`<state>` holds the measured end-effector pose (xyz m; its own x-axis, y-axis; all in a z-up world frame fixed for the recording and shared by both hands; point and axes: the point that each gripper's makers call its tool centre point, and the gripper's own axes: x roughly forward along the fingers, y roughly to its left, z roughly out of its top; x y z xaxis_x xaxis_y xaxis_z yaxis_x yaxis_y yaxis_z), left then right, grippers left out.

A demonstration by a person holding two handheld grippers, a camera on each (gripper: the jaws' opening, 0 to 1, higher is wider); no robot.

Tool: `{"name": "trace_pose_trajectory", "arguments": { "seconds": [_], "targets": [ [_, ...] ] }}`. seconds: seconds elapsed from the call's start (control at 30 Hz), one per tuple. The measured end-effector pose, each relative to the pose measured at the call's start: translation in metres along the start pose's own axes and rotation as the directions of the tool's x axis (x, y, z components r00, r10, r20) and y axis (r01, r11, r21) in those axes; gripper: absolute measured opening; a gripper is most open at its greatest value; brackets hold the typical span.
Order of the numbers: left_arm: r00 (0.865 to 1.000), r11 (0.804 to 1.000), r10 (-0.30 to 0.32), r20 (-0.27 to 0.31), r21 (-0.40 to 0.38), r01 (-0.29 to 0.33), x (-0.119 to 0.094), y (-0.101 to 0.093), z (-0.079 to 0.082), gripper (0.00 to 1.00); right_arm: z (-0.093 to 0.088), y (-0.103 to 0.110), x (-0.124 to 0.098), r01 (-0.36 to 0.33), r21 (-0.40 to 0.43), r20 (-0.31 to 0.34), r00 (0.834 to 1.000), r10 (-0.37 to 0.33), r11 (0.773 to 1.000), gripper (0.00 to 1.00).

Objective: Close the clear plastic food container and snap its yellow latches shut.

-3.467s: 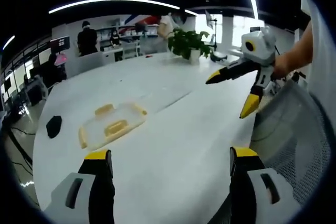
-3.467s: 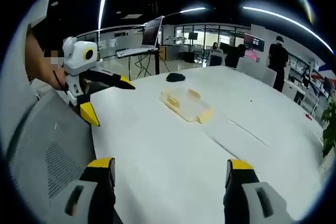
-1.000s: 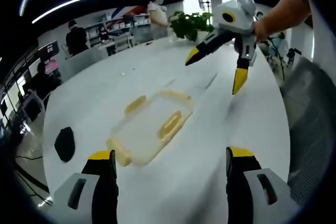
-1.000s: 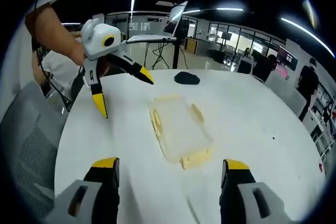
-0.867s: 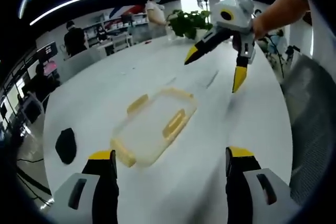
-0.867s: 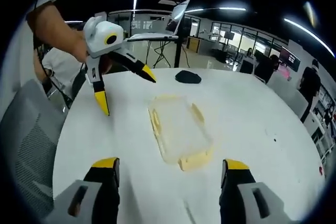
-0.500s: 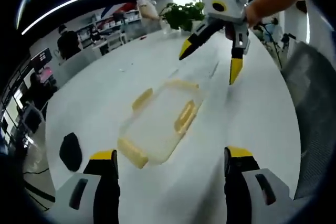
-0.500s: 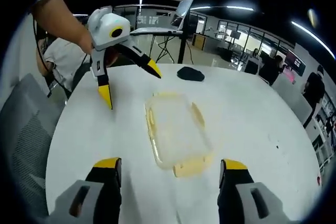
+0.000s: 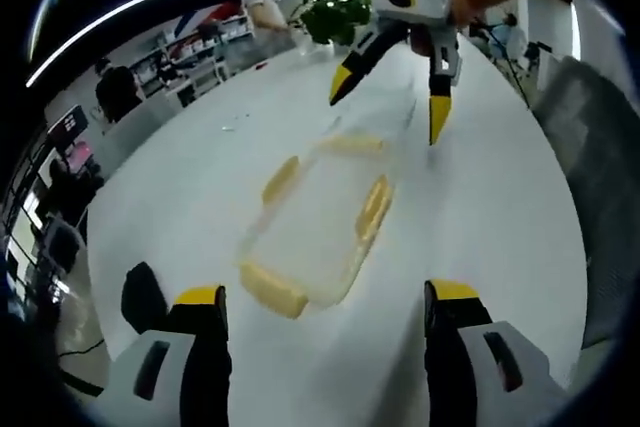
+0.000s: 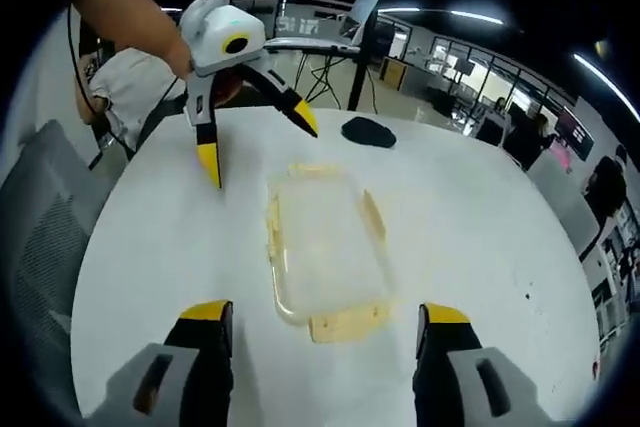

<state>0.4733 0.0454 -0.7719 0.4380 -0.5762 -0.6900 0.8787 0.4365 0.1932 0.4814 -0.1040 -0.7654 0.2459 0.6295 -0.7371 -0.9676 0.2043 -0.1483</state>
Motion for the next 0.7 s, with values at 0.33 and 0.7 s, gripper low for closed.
{"name": "trace_pose_trajectory", "arguments": {
  "seconds": [0.33, 0.7],
  "targets": [
    [0.999, 0.996, -0.026, -0.041, 0.081, 0.029, 0.006, 0.009, -0.006, 0.76, 0.001, -0.002, 0.008, -0.019, -0.001, -0.019, 1.000, 0.019, 1.000, 0.70],
    [0.995, 0.985, -0.050, -0.085, 0.161, 0.063, 0.011, 0.023, -0.007, 0.71, -0.001, -0.007, 0.018, -0.052, -0.012, -0.059, 0.997, 0.051, 0.999, 0.71]
  ]
}}
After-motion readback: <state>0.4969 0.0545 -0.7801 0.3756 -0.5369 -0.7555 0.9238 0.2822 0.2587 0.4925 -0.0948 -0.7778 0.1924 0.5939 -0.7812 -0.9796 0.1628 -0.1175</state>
